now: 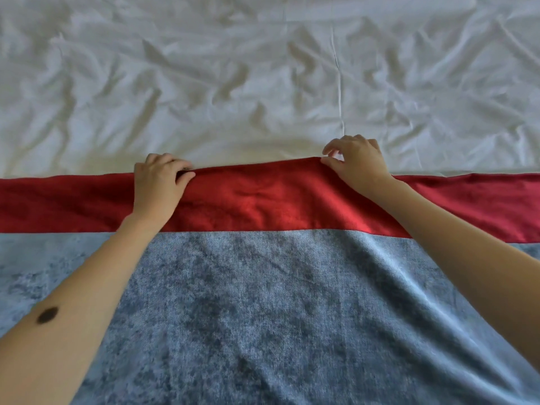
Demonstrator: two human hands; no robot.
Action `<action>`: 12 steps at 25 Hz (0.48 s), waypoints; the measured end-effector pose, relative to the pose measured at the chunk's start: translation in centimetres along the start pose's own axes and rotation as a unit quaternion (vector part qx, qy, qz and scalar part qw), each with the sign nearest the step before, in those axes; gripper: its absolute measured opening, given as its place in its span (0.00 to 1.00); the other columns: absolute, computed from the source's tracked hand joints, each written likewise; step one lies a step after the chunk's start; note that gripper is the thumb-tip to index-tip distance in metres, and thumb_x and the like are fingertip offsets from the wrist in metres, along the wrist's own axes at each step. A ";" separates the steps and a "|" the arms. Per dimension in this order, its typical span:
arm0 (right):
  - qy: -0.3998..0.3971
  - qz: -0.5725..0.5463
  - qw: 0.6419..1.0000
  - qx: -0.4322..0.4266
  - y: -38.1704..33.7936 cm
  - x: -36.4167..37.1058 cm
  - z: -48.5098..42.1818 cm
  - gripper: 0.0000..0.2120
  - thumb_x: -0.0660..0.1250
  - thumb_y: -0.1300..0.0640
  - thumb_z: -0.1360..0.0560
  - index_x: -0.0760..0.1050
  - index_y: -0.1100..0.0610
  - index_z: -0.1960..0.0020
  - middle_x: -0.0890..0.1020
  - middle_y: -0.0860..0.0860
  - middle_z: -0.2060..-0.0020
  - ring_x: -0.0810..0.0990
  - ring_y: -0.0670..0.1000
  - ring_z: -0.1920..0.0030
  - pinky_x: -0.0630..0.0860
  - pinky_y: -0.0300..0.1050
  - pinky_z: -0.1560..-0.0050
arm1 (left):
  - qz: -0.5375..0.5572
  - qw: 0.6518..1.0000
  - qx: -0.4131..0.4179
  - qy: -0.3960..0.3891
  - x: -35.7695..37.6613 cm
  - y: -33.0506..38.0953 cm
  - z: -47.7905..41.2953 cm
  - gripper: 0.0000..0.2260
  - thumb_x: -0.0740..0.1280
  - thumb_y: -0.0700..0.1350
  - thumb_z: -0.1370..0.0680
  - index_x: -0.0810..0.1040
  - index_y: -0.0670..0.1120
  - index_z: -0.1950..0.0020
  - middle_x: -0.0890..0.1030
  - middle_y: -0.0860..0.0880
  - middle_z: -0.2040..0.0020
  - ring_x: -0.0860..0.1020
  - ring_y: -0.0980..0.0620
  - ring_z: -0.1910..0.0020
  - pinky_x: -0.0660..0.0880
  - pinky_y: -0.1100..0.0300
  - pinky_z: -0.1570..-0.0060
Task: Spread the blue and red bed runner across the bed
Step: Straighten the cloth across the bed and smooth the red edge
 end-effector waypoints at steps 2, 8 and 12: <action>-0.014 -0.003 1.000 0.002 0.6 0.6 0.3 0.09 0.65 0.51 0.25 0.79 0.54 0.50 0.83 0.53 0.50 0.77 0.57 0.45 0.65 0.51 0.40 | -0.001 1.000 0.004 0.009 0.1 -0.1 -0.1 0.08 0.67 0.46 0.25 0.82 0.44 0.52 0.83 0.43 0.53 0.76 0.39 0.49 0.66 0.47 0.50; 0.040 -0.002 0.999 0.025 1.3 0.1 -0.3 0.10 0.67 0.49 0.27 0.81 0.55 0.53 0.84 0.55 0.53 0.79 0.57 0.48 0.66 0.51 0.42 | -0.035 0.998 0.042 0.017 -0.4 0.1 -3.2 0.09 0.63 0.44 0.23 0.81 0.41 0.54 0.83 0.39 0.56 0.76 0.38 0.52 0.66 0.47 0.50; 0.042 0.001 0.999 0.024 1.6 0.9 -0.2 0.10 0.66 0.49 0.26 0.80 0.55 0.52 0.84 0.55 0.53 0.78 0.57 0.48 0.65 0.50 0.42 | -0.045 0.998 0.032 -0.013 1.0 0.0 -3.6 0.08 0.62 0.43 0.22 0.80 0.41 0.52 0.82 0.39 0.54 0.76 0.37 0.50 0.65 0.47 0.49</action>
Point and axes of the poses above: each hand's wrist, its own z-axis away from the middle knuckle, its own x-axis out of the palm, y = z × x, the point moved 8 cm from there along -z, towards the middle knuckle
